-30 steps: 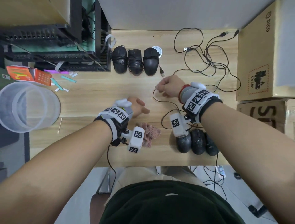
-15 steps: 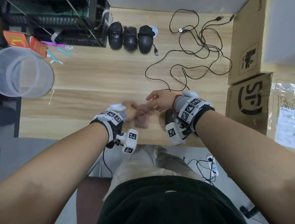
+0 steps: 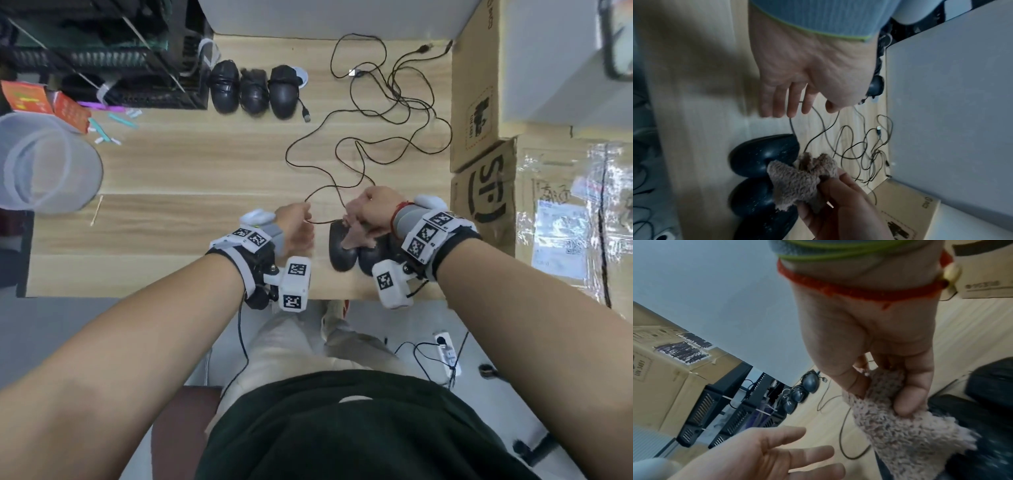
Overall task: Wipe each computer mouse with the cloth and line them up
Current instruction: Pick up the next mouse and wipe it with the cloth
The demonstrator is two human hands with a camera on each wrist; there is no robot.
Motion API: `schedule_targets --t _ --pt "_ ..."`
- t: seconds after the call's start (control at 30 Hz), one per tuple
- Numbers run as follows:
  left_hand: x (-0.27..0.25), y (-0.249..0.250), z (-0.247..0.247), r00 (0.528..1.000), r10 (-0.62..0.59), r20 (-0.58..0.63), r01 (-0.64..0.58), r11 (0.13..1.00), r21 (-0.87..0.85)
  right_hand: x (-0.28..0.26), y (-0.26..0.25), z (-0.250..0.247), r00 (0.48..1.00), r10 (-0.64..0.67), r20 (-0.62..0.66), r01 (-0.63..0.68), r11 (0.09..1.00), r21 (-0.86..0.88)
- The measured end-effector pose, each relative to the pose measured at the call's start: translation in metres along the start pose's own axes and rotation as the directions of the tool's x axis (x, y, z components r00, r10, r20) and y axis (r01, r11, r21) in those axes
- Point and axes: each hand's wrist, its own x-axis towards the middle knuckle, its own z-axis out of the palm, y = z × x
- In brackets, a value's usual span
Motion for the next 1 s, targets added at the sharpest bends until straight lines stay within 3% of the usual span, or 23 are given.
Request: schedule_targets --t 0.13,0.27,0.47,0.7,0.83,1.0 --pt "0.020 -0.023 0.012 0.986 -0.150 0.068 0.145 0.986 0.077 -0.010 0.014 0.007 0.995 0.070 0.067 -0.047 0.954 -0.294" --pt "0.017 -0.028 0.018 0.984 -0.146 0.097 0.134 0.984 0.120 -0.003 0.015 0.023 0.997 0.071 0.036 -0.055 0.938 -0.341" --pt "0.009 -0.027 0.012 0.986 -0.129 0.104 0.123 0.990 0.067 0.008 0.015 0.042 0.996 0.062 0.064 -0.058 0.996 -0.062" --pt "0.005 -0.023 -0.006 0.981 -0.172 0.092 0.177 0.982 -0.059 0.003 0.005 0.049 0.987 0.060 0.149 -0.086 0.981 0.175" --pt "-0.011 -0.009 -0.029 0.990 -0.099 0.103 0.107 0.991 -0.080 -0.017 -0.021 0.042 0.984 -0.077 0.162 0.022 0.948 0.317" --pt "-0.046 0.022 -0.061 0.973 0.012 0.232 0.040 0.974 -0.222 -0.051 -0.064 0.023 0.960 -0.243 0.136 0.180 0.914 0.364"
